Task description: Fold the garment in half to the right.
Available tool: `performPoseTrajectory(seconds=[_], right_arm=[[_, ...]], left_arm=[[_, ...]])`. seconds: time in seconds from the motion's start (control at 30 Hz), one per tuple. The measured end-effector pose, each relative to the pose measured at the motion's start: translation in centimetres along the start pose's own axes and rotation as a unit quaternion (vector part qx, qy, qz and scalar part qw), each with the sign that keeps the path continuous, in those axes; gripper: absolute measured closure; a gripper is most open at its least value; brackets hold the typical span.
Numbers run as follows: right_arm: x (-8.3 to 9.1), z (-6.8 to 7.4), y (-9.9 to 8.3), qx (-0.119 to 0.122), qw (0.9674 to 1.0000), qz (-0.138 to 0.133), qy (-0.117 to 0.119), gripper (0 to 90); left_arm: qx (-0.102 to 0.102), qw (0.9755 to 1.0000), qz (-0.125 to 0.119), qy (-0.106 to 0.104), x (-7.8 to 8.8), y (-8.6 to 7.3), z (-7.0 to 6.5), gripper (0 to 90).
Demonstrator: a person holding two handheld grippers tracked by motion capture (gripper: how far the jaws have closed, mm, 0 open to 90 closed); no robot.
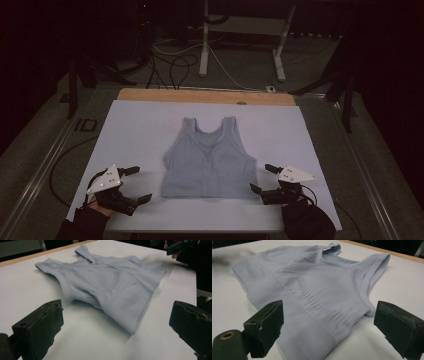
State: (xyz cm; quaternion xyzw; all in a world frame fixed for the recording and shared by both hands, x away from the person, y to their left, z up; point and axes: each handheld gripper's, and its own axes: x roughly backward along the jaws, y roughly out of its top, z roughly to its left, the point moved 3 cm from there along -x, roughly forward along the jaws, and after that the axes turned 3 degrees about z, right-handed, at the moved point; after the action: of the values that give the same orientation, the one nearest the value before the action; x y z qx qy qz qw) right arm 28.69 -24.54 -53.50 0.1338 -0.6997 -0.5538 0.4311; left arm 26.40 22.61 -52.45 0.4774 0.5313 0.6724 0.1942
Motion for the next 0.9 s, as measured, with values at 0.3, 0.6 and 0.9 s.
performPoseTrajectory(seconds=[0.3, 0.6, 0.9], right_arm=[[-0.17, -0.06, -0.07, 0.000, 1.0000, -0.001, 0.002, 9.2], [-0.48, 0.42, -0.01, 0.014, 0.9998, 0.010, 0.006, 9.2], [-0.60, 0.72, 0.12, 0.010, 0.9998, 0.012, 0.010, 9.2]], left_arm=[[-0.004, 1.0000, 0.005, -0.003, -0.28, -0.04, -0.25, 0.6], [-0.005, 0.9999, 0.007, -0.007, -0.40, 0.04, -0.29, 0.6], [-0.009, 0.9997, 0.010, -0.018, -0.71, 0.21, -0.61, 0.6]])
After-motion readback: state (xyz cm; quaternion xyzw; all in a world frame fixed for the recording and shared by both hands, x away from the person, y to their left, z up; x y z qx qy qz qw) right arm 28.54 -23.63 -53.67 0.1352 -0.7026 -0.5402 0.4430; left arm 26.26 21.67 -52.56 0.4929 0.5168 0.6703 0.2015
